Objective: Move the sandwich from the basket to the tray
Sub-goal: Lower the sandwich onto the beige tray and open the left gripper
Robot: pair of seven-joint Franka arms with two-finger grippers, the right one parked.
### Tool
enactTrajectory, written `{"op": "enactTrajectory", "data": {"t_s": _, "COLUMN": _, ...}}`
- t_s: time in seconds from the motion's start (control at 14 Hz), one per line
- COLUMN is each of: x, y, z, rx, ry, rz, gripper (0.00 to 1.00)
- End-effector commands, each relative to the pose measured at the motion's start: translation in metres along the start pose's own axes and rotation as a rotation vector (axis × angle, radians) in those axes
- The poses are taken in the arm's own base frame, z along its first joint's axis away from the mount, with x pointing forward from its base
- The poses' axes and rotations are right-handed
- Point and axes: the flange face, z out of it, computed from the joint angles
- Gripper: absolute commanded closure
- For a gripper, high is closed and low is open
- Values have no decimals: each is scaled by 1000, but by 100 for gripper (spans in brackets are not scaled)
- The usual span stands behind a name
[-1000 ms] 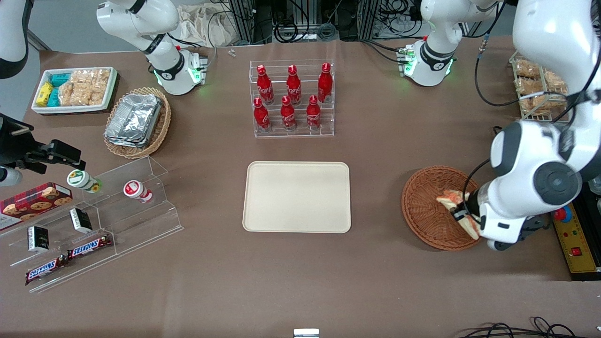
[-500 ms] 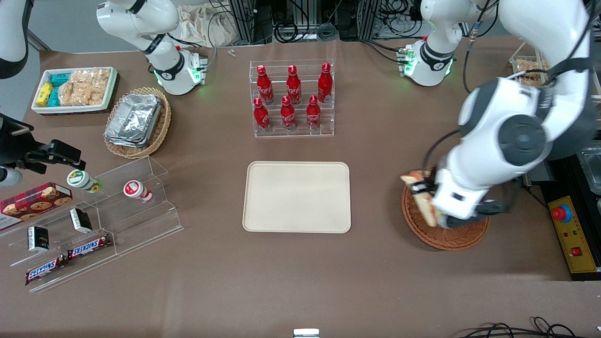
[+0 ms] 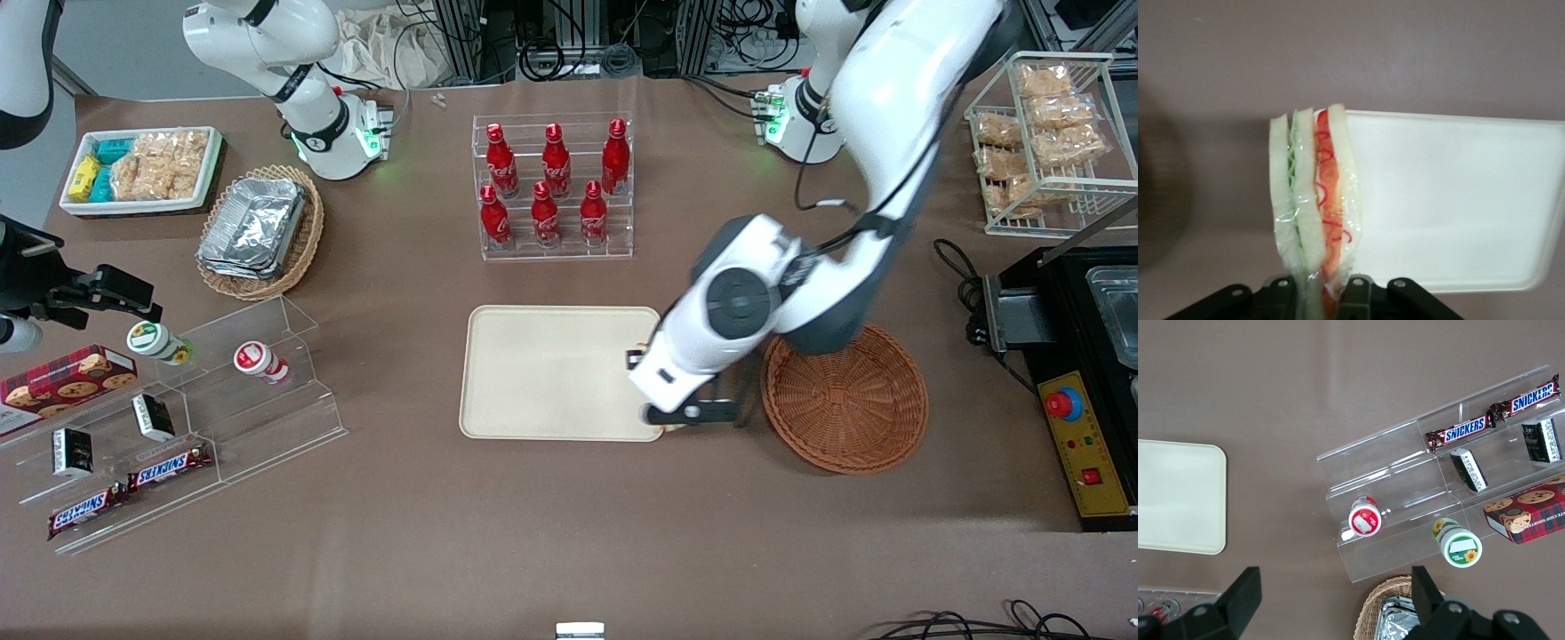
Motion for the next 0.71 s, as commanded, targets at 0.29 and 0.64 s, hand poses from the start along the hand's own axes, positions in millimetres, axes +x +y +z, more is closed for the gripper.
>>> {"op": "enactTrajectory", "data": {"t_s": 0.29, "x": -6, "y": 20, "z": 99, "rx": 51, "ry": -31, "rz": 95, "gripper": 100}}
{"op": "enactTrajectory", "data": {"t_s": 0.64, "x": -8, "y": 22, "z": 106, "rx": 53, "ry": -42, "rz": 86, "gripper": 0}}
